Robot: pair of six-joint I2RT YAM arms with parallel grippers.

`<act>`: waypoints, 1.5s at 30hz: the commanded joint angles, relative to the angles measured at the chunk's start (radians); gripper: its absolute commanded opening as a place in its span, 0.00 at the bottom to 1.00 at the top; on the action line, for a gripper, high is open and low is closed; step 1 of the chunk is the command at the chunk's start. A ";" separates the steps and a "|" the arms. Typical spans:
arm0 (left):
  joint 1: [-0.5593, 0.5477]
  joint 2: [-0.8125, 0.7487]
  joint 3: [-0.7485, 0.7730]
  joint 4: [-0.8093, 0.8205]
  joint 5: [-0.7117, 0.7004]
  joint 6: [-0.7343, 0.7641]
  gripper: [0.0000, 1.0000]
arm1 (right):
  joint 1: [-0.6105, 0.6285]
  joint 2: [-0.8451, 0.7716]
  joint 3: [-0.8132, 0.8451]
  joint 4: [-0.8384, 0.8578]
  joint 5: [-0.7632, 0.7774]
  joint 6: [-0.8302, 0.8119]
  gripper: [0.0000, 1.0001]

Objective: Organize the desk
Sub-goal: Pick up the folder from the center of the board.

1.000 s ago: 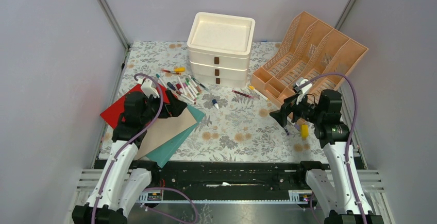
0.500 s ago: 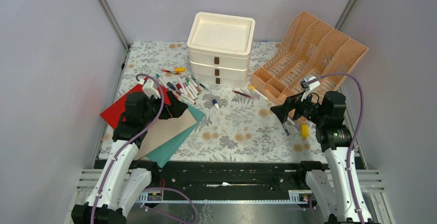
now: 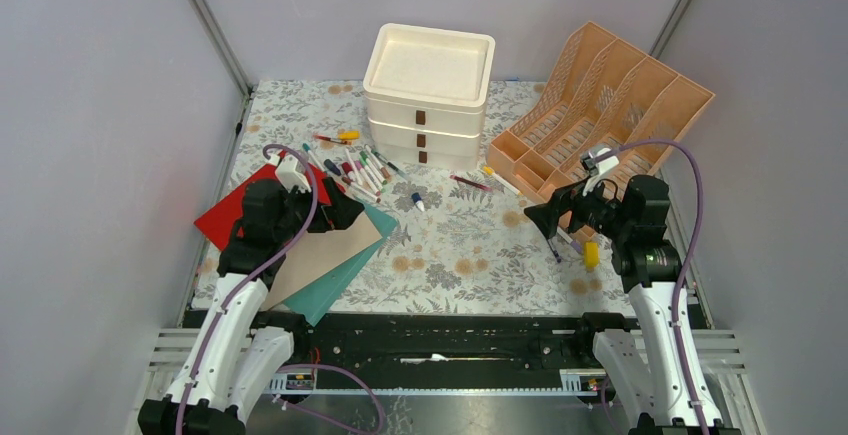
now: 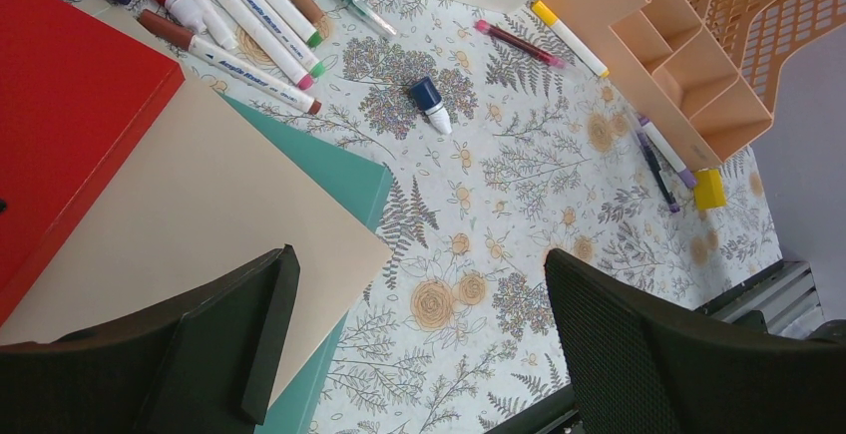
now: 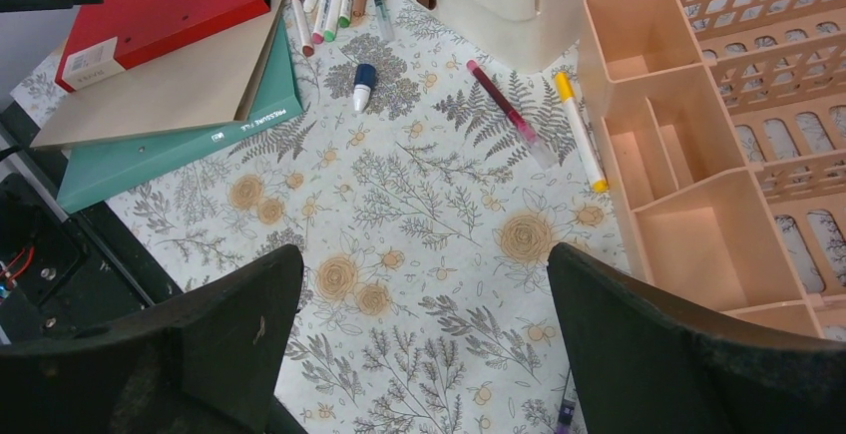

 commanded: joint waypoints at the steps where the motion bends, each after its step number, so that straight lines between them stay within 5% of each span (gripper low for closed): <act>1: -0.003 -0.007 0.038 0.027 -0.012 0.007 0.99 | -0.002 -0.006 0.003 0.026 -0.021 -0.056 1.00; 31: -0.295 0.117 0.123 -0.102 -0.392 -0.060 0.99 | -0.002 0.014 0.000 -0.026 -0.073 -0.165 1.00; 45: -0.365 0.354 0.270 -0.239 -0.698 0.033 0.99 | -0.001 0.011 -0.001 -0.035 -0.086 -0.184 1.00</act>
